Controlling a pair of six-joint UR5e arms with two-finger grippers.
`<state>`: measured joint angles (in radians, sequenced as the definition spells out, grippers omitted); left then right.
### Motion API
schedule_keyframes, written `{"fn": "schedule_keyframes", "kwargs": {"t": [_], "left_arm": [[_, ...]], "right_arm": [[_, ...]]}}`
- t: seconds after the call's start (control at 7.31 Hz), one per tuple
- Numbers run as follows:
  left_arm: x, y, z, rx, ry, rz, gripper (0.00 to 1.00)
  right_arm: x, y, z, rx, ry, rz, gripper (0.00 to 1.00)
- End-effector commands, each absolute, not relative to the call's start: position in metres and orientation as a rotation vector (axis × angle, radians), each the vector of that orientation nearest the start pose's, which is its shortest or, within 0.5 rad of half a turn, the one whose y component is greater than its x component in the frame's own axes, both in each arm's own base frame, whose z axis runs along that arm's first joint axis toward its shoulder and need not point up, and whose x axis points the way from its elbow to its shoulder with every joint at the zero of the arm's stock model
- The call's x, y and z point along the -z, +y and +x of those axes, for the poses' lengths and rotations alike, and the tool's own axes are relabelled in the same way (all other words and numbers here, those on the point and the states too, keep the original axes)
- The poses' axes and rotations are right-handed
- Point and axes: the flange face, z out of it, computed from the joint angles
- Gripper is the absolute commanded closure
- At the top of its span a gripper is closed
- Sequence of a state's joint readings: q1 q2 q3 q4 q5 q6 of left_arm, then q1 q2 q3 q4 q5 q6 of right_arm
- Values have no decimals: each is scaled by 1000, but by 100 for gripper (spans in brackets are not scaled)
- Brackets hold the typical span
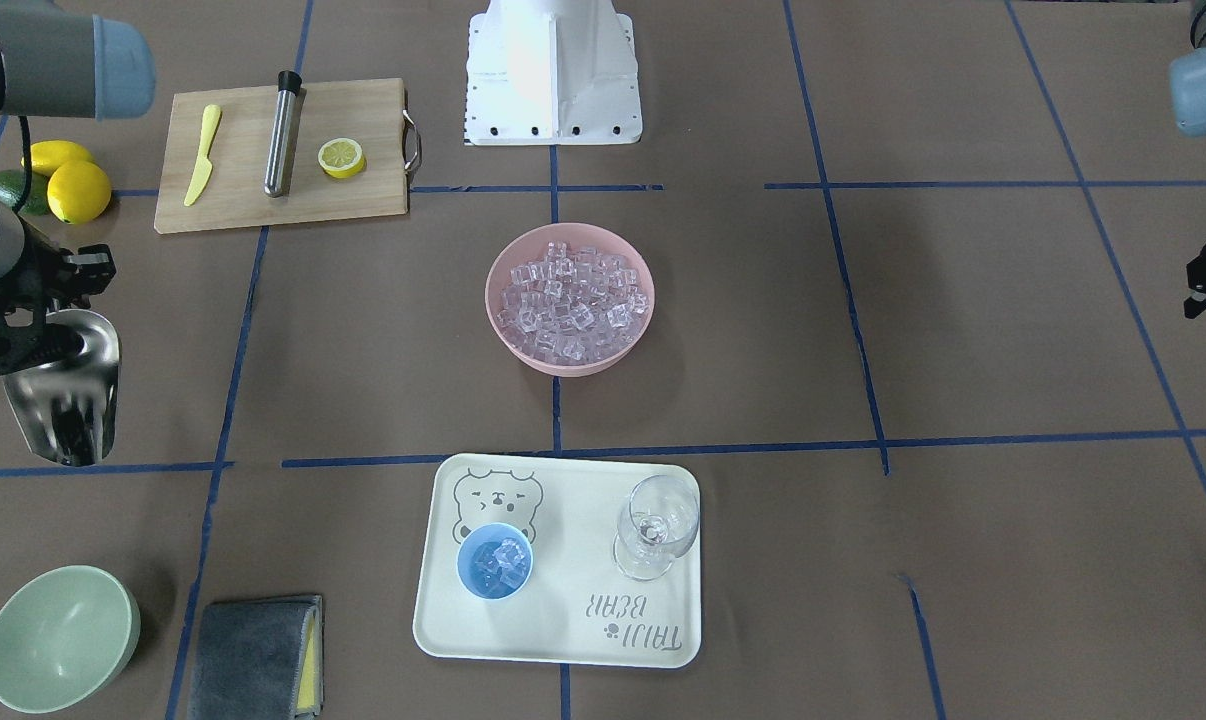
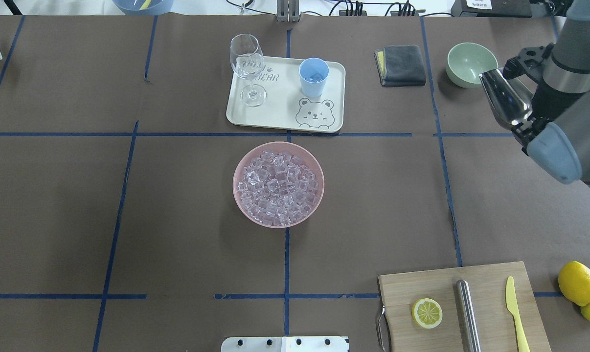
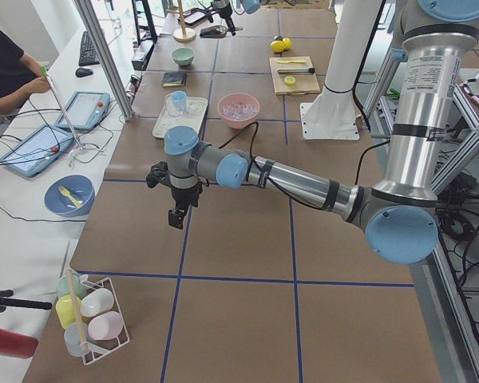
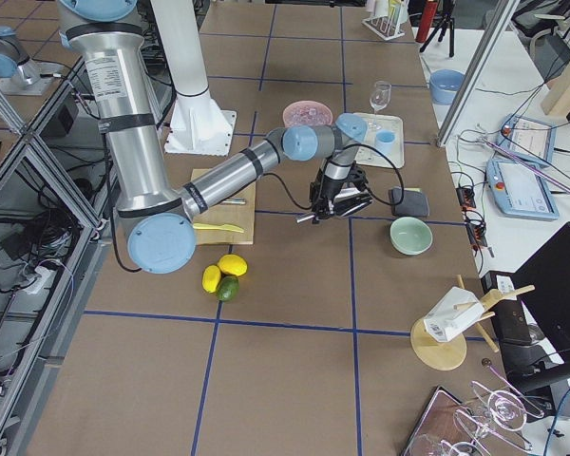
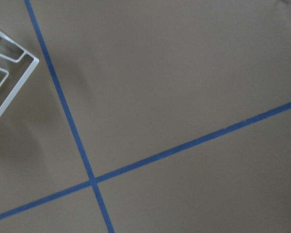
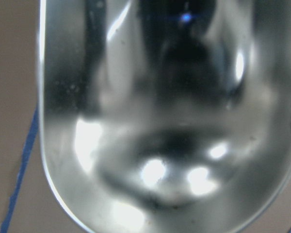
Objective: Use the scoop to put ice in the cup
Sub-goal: 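Carry the scoop back and lower it onto the table with the right gripper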
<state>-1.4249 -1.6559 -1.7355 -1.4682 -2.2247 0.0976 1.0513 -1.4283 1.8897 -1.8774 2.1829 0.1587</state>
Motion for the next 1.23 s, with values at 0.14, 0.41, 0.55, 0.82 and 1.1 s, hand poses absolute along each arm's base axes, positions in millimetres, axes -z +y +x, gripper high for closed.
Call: {"fn": "schedule_keyframes", "kwargs": {"t": [0.14,0.41,0.55,0.82,1.1], "left_arm": [[-591,-511,-41,-262,654,48,0],[-592,-510,-40,-263,657,47,0],[-592,-511,-40,-262,655,47,0],[-590,-511,-39,-263,661,52,0],[-588,-512,-39,-265,662,58,0]], "right_arm": [[-555,-453,-176,277,-692,38,100],[-576,-444,-221,217,-724,20,100],[-567,-435,-246,187,-737,-17,100],[-552,-431,-270,185,-748,-41,100],[-552,-427,-274,190,-733,-67,100]]}}
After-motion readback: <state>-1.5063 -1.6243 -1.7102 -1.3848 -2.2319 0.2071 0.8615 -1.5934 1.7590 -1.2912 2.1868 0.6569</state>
